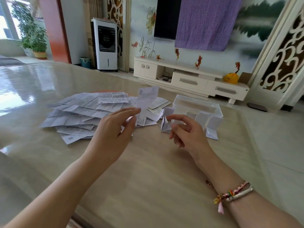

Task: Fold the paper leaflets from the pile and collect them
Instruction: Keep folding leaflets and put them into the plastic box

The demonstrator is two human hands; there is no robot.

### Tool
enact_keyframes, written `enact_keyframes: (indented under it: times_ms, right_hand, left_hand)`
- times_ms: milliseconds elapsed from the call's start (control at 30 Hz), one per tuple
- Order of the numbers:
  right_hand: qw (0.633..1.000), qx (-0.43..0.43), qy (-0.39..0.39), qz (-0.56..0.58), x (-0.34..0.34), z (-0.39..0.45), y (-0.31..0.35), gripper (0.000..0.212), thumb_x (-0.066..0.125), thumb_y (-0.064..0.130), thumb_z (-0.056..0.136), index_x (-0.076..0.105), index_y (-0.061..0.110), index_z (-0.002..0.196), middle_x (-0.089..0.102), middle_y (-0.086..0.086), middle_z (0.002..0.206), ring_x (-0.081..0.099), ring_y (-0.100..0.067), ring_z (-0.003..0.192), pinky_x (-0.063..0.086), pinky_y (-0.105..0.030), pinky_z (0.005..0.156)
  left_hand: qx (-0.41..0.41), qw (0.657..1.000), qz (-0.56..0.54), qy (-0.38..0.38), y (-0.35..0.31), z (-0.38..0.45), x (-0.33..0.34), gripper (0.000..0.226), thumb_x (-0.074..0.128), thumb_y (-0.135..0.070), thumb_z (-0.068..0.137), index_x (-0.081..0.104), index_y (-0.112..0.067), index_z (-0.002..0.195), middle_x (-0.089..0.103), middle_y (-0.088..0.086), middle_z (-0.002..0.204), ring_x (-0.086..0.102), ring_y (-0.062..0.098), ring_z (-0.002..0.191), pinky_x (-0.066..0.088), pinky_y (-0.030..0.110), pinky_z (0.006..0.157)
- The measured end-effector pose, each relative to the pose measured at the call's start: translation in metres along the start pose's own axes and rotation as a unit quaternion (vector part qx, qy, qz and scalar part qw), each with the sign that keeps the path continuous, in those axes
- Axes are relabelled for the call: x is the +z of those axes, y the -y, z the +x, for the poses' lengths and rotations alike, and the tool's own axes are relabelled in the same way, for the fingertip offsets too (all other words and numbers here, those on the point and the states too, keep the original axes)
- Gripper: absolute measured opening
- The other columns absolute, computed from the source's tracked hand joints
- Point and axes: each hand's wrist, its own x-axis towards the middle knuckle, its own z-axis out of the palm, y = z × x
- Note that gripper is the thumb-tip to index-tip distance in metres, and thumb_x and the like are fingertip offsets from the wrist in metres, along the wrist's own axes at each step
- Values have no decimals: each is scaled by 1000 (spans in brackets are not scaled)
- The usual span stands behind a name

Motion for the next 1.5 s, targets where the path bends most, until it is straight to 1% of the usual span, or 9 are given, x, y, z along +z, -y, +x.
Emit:
enact_keyframes:
  times_ms: [200,433,533,733,867,1133,1300,1400,1500]
  right_hand:
    - [993,54,72,71,3,-5,7,38,60,24,93,43,36,125,74,-7,98,65,-21,69,48,-27,58]
    - [994,57,77,44,8,-2,2,44,70,32,77,62,11,116,70,-3,110,68,-18,99,52,-29,66]
    - [996,40,63,43,8,-2,2,34,70,30,76,69,12,105,74,1,99,69,-15,90,51,-27,65]
    - [999,-7,47,22,8,-4,1,14,68,14,86,69,5,97,71,-1,77,65,-11,69,46,-26,61]
    - [999,-18,36,33,8,-5,2,30,69,9,85,54,8,111,68,5,67,61,-11,61,44,-25,58]
    - [996,30,55,62,7,-5,3,35,67,10,87,50,14,118,74,-7,94,66,-15,76,49,-25,63]
    - [994,30,72,71,6,-4,2,17,67,7,85,63,11,101,74,-3,87,65,-13,79,50,-24,65]
    - [992,17,91,87,7,-6,3,16,70,11,79,67,11,95,73,-1,85,64,-11,78,50,-23,65]
    - [992,2,95,82,8,-7,6,19,72,22,71,70,12,87,71,0,82,61,-10,76,48,-22,66]
  left_hand:
    - [-80,981,-177,4,-6,-5,0,20,67,-9,88,73,-27,93,75,-9,93,70,9,88,55,28,73]
    - [-107,963,-245,33,-8,-7,-5,15,67,2,83,72,-12,81,74,0,85,68,15,84,53,26,72]
    - [-136,952,-273,17,-7,-8,-3,14,70,1,80,65,-11,81,70,-2,83,65,13,78,51,22,67]
    - [-214,929,-299,-37,-11,-10,7,38,77,-2,73,47,-20,87,62,2,108,65,24,75,54,50,80]
    - [-224,921,-315,-52,-10,-9,8,43,75,3,74,47,-23,93,60,-2,118,64,17,71,57,32,70]
    - [-170,952,-255,-4,-6,-11,10,44,75,4,75,59,-31,95,62,-18,115,59,15,65,51,36,69]
    - [-119,973,-194,39,-5,-14,12,39,81,-6,71,73,-35,95,52,-15,127,63,7,82,55,25,73]
    - [-114,978,-168,46,-4,-14,13,33,82,-13,71,75,-34,95,53,-18,125,62,7,101,56,33,76]
    - [-130,976,-170,36,-4,-13,13,19,80,-15,74,78,-30,86,65,-17,112,64,6,96,52,41,74]
